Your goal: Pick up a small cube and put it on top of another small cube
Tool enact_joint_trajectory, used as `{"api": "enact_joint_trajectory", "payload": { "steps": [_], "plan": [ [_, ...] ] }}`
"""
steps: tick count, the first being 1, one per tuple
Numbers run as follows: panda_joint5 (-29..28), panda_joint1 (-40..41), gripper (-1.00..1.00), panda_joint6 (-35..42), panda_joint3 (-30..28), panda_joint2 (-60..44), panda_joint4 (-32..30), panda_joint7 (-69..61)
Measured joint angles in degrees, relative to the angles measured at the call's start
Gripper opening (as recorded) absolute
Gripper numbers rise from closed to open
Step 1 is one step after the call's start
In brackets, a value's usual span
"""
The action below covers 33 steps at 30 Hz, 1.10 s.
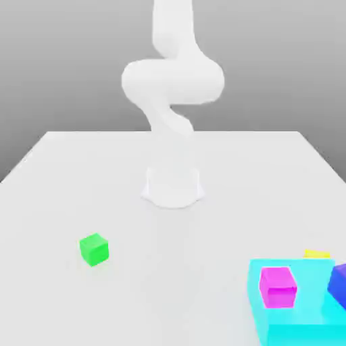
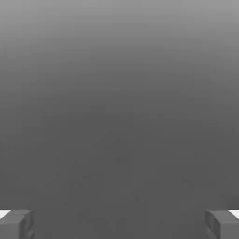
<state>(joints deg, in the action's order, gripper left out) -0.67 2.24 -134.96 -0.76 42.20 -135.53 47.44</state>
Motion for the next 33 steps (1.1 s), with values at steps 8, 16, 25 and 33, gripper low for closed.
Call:
{"api": "enact_joint_trajectory", "payload": {
  "steps": [8,16,25,33],
  "plan": [
    [-2.3,8.6,0.0,-12.0,-3.5,-14.1,-14.0,6.0],
    [-3.7,17.6,0.0,-25.6,-8.5,-30.5,-29.2,12.1],
    [9.1,28.1,0.0,-43.9,-0.2,-53.9,-31.6,4.7],
    [8.5,29.7,-1.0,-45.9,1.2,-56.3,-31.2,5.2]
  ]
}}
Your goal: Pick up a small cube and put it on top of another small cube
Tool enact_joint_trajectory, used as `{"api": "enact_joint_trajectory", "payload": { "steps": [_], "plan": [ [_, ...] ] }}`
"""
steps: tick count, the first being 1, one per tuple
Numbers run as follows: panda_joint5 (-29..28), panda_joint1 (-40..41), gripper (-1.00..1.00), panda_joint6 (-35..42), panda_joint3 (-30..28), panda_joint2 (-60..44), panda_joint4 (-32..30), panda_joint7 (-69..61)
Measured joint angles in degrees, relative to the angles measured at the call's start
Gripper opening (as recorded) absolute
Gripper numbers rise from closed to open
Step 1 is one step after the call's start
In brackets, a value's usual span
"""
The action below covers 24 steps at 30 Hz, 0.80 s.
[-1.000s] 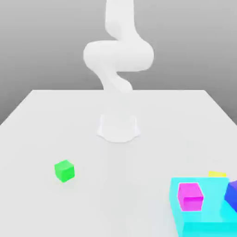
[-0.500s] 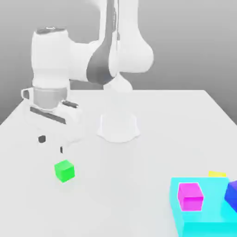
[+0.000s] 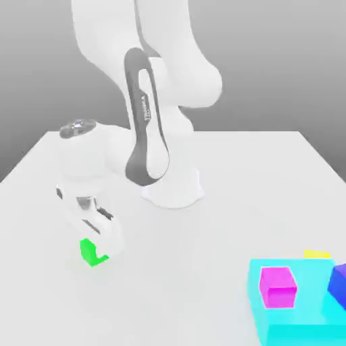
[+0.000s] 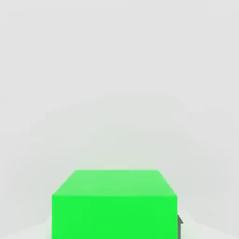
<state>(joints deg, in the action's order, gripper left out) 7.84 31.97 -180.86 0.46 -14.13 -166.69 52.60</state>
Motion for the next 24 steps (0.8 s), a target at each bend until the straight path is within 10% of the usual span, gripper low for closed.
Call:
{"api": "enact_joint_trajectory", "payload": {
  "steps": [9,24],
  "plan": [
    [-8.3,-3.0,-1.0,13.8,-3.8,15.9,-2.1,5.7],
    [-10.6,-33.0,-1.0,37.5,12.4,9.4,27.6,-5.0]
  ]
}}
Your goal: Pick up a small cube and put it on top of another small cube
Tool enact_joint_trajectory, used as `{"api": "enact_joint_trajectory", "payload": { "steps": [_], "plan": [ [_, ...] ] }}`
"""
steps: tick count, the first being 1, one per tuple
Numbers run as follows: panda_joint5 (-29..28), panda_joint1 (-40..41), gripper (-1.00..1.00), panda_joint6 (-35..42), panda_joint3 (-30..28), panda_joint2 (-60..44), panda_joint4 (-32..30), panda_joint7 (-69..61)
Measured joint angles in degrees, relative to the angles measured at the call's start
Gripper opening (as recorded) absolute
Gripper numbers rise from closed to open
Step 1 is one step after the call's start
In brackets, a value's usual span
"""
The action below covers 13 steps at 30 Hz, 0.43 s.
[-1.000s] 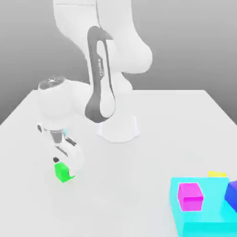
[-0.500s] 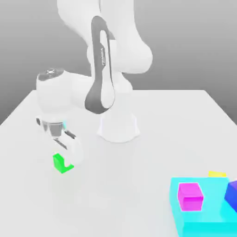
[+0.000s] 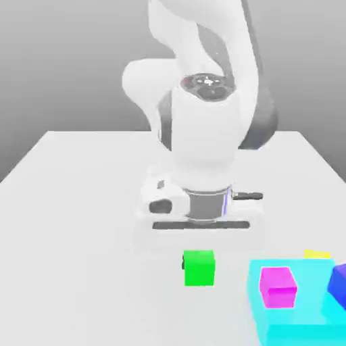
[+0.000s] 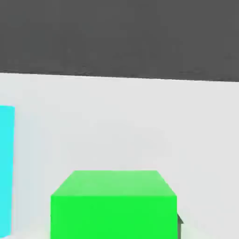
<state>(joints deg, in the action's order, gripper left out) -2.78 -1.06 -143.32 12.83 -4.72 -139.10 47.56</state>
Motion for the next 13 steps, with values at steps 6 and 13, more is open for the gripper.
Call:
{"api": "enact_joint_trajectory", "payload": {
  "steps": [6,13],
  "plan": [
    [-0.8,-9.8,-1.0,9.2,7.2,-3.2,12.3,-4.5],
    [-4.4,-12.0,1.0,3.4,6.9,-9.6,12.5,-2.7]
  ]
}}
